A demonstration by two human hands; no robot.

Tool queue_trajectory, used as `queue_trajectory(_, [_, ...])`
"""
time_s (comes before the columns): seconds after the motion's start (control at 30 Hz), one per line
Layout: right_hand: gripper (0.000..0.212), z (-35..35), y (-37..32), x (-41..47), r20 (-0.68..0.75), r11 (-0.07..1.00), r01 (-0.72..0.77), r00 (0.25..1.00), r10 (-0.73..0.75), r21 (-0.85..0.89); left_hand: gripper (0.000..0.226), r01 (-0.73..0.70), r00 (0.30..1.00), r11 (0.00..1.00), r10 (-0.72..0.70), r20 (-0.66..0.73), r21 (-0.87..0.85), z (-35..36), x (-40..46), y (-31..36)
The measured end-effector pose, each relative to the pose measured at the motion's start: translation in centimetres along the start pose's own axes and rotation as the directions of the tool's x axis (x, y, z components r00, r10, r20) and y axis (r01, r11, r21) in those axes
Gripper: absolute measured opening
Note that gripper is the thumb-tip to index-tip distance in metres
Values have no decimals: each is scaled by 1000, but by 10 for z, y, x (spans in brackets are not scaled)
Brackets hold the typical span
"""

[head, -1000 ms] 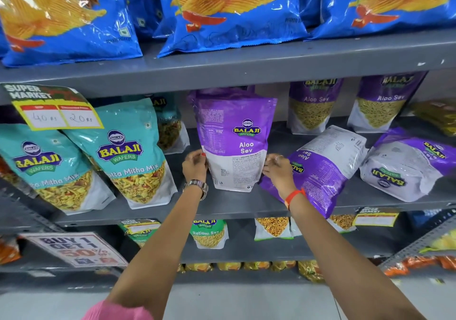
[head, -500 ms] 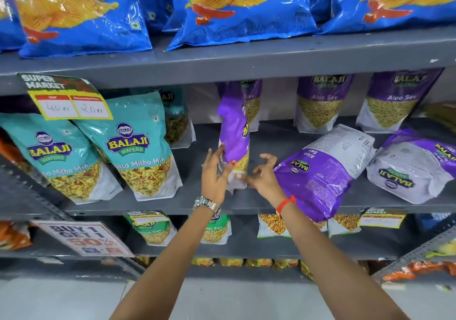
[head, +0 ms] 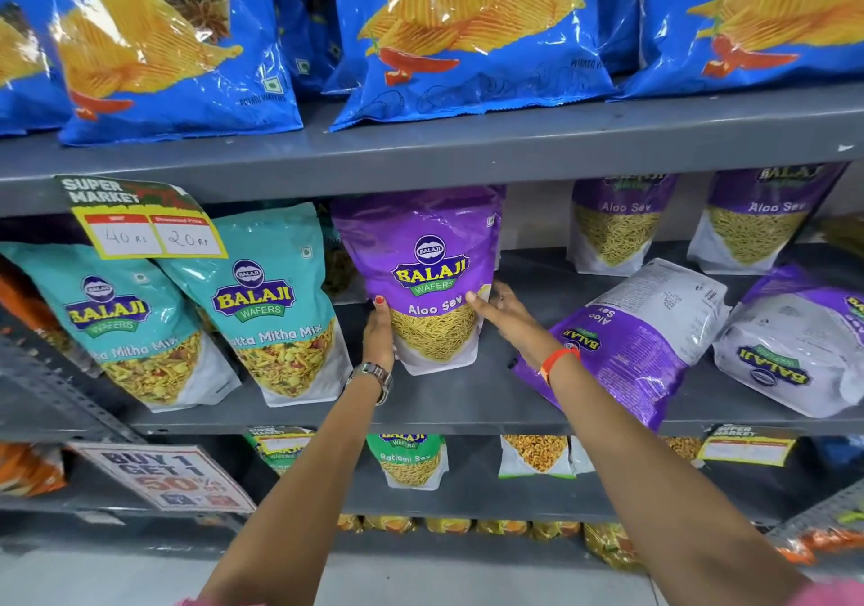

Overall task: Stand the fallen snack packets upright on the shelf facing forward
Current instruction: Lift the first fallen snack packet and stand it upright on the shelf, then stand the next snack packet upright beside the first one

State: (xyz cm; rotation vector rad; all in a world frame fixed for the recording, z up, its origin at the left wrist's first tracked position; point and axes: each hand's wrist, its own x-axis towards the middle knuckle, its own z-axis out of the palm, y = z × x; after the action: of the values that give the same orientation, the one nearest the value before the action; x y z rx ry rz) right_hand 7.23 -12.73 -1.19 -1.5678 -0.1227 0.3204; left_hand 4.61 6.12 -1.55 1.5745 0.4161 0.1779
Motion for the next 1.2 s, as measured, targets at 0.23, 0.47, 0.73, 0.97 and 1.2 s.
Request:
queue_trajectory(0.23, [28,10,10,1,-38,999,43,998,-43,-7,59,9,1000,1000,-9,11,-11,2,1,-14])
queue_trajectory(0.47, [12,22,26,-41,-167,995,101,981,-99,5,52,-96,994,995,94,-47,-35,0,-29,-33])
queue_trajectory(0.73, [15,25,30,-69,-232,994,113,966,-110,1,50,-108,992,993,104,-72,-55,2,-48,-30])
queue_trajectory(0.97, [12,-5,17,-65,-145,1000,-14,989,14,-1,45,-157,904,988,139,-406,-11,20,-95,-40])
queue_trajectory(1.2, [29,-75,10,-47,-324,928,38,931,-168,-370,11,415,854,825,-498,-148,-383,117,-181,-76])
